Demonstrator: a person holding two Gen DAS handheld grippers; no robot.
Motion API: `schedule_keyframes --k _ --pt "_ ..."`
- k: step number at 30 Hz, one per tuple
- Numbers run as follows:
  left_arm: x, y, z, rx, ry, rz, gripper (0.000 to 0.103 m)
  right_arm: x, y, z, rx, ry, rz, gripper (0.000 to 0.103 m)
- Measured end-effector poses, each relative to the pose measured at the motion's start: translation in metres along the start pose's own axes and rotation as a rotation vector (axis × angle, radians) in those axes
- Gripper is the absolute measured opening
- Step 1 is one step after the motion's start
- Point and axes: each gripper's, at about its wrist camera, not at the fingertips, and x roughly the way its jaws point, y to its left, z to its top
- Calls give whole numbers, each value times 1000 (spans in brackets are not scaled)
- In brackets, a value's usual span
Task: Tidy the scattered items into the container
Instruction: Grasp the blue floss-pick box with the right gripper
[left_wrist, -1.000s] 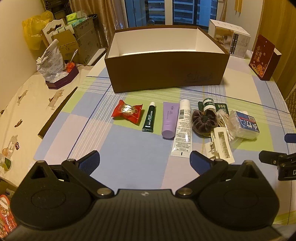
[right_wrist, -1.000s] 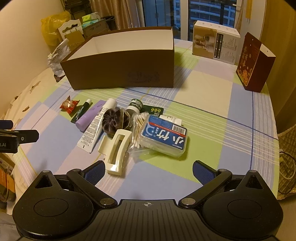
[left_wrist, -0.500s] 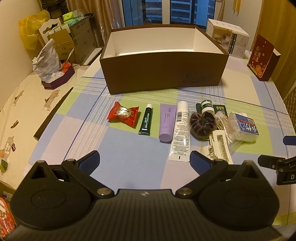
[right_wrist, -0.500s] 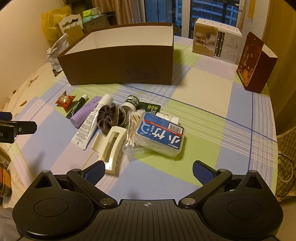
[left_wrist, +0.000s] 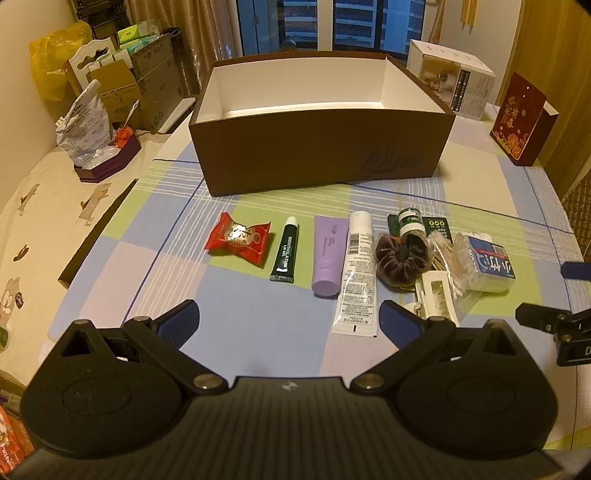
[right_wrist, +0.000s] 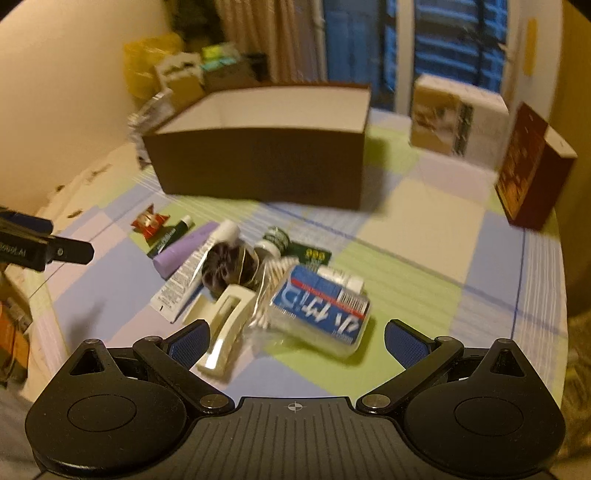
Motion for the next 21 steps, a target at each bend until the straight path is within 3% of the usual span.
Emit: schedule_keyframes --k 5,15,16,17,18,21 --pt "2 3 3 12 -16 16 102 5 -20 2 -73 -25 72 103" --pt "12 13 8 18 -3 26 102 41 -35 0 -322 56 199 103" --pt "13 14 8 19 -2 27 102 44 -36 2 -343 57 208 99" --pt "14 15 8 18 1 28 102 48 -37 5 -366 64 223 84" --pt "15 15 7 16 5 30 102 52 -38 8 -386 75 232 78" --pt "19 18 6 4 16 32 102 65 -41 14 -452 92 248 77"
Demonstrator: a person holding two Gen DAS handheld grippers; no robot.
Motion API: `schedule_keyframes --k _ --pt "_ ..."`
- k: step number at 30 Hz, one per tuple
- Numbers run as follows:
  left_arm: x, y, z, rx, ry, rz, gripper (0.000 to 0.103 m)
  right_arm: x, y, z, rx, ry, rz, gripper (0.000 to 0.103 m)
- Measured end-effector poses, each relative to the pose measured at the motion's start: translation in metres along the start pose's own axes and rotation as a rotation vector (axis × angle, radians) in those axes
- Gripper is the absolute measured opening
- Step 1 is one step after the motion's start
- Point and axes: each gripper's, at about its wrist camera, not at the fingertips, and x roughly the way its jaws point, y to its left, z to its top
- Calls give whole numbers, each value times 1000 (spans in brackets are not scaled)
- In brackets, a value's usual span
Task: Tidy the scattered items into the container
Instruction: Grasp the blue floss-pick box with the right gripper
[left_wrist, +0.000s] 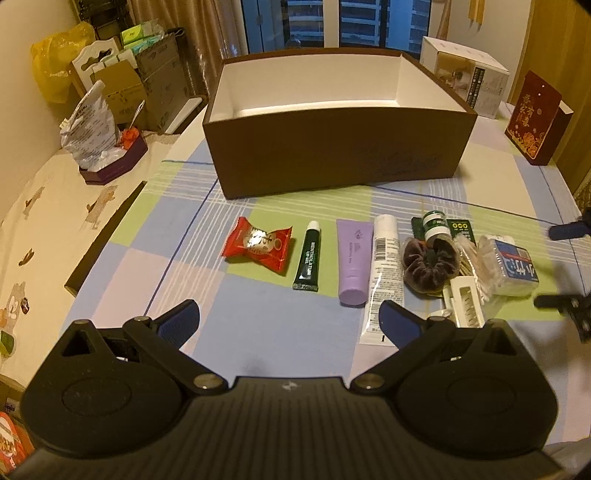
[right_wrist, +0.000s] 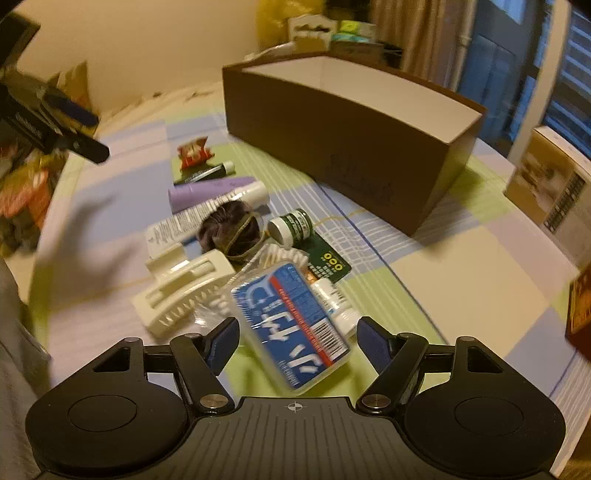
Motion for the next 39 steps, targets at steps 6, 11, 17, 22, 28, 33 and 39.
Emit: schedule_keyframes --k 6,11,17,22,28,33,39 --pt "3 5 -4 -17 12 10 102 14 -3 9 -114 32 85 64" --pt "4 10 -6 -32 20 17 102 19 -6 11 -129 47 100 64" --pt "3 12 -9 -13 8 12 102 14 -2 11 -114 92 98 61" --pt "4 12 -9 9 5 8 102 10 2 12 -104 110 103 61" --pt "4 13 -8 11 1 -4 101 17 3 13 -95 111 83 65" --pt "2 14 -11 14 -11 -9 101 15 7 12 -73 129 69 65" --pt "3 18 -18 6 -6 -10 101 4 20 6 -32 194 91 65"
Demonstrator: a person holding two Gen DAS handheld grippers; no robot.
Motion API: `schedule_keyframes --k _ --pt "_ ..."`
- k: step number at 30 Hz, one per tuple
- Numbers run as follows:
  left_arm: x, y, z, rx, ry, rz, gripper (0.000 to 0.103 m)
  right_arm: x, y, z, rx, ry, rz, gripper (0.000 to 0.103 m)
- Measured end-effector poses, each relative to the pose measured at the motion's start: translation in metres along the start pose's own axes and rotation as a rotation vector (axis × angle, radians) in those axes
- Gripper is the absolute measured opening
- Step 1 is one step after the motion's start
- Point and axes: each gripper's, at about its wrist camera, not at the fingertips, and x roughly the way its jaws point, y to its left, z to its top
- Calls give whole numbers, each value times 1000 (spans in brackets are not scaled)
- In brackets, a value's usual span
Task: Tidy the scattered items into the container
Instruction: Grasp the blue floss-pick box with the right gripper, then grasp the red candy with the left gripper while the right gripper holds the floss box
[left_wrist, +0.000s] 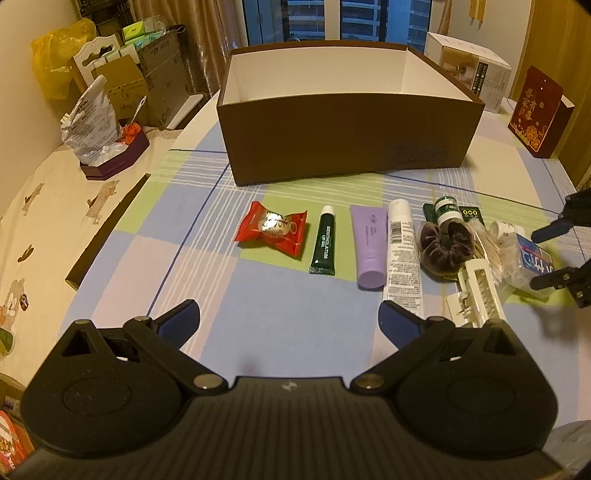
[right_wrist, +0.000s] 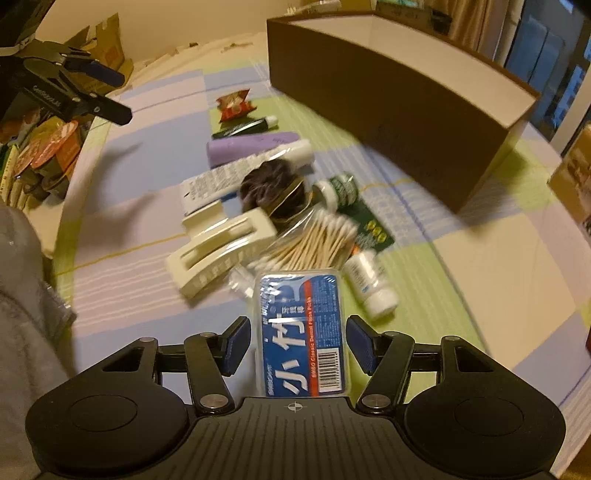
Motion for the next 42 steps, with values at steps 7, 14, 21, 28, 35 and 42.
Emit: schedule_keyframes --k 7,14,21,28,35,42 --pt "-2 4 -8 -15 -4 -7 101 -7 8 -4 97 -60 -36 96" --pt "-5 2 -11 -4 -17 -16 101 19 16 -9 119 -16 -90 64" --pt "-5 10 -18 0 -20 -12 101 11 13 -25 286 -28 -146 60" --pt "6 17 -12 197 -81 -62 95 -4 17 -45 482 -30 -169 61" --pt "38 27 14 603 -128 -189 88 -7 24 -53 648 -47 -210 61" --pt "82 44 53 900 -69 -302 72 -3 31 -44 767 -56 -260 61"
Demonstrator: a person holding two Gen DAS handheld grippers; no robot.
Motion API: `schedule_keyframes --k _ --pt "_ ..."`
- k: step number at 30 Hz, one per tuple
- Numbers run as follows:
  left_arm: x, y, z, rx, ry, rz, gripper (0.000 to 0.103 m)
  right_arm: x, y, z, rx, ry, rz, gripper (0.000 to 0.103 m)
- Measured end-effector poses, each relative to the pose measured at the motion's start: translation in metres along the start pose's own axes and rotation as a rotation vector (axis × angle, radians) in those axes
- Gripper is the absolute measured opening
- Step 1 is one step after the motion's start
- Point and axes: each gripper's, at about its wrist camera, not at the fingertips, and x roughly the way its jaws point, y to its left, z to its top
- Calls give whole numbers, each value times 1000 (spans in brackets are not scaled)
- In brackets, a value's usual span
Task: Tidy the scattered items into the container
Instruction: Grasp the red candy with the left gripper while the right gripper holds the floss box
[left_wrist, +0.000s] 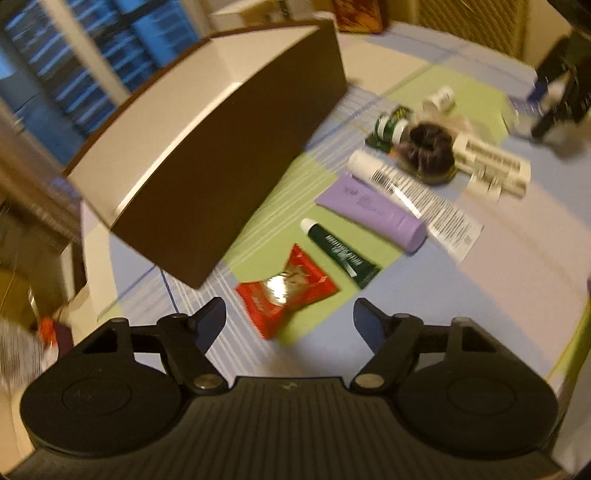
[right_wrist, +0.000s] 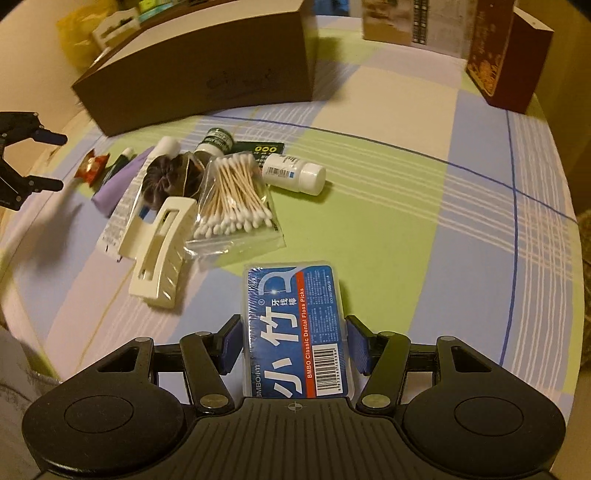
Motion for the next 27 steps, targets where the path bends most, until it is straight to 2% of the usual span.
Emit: schedule_keyframes --k 3,7,11,14,15,16,19,23,27 --pt "16 12 3 113 29 -58 65 3 4 2 37 2 -21 61" --pt "37 16 7 248 56 -130 50 7 10 4 57 5 -51 61" --pt "50 19 10 332 49 -185 49 10 13 8 67 7 -70 61" --pt "56 21 10 364 52 -237 36 14 18 11 45 11 -96 61" --pt "56 23 10 364 49 -255 29 15 21 12 33 15 -107 60" --pt "56 23 11 360 49 -265 27 16 23 12 22 21 -119 60" --pt "55 21 10 345 43 -260 24 17 26 15 18 36 -123 60" --pt "47 19 7 265 55 -269 24 10 30 23 4 33 -97 60" --pt "28 18 11 165 24 -276 24 -6 33 42 -12 -3 -54 60"
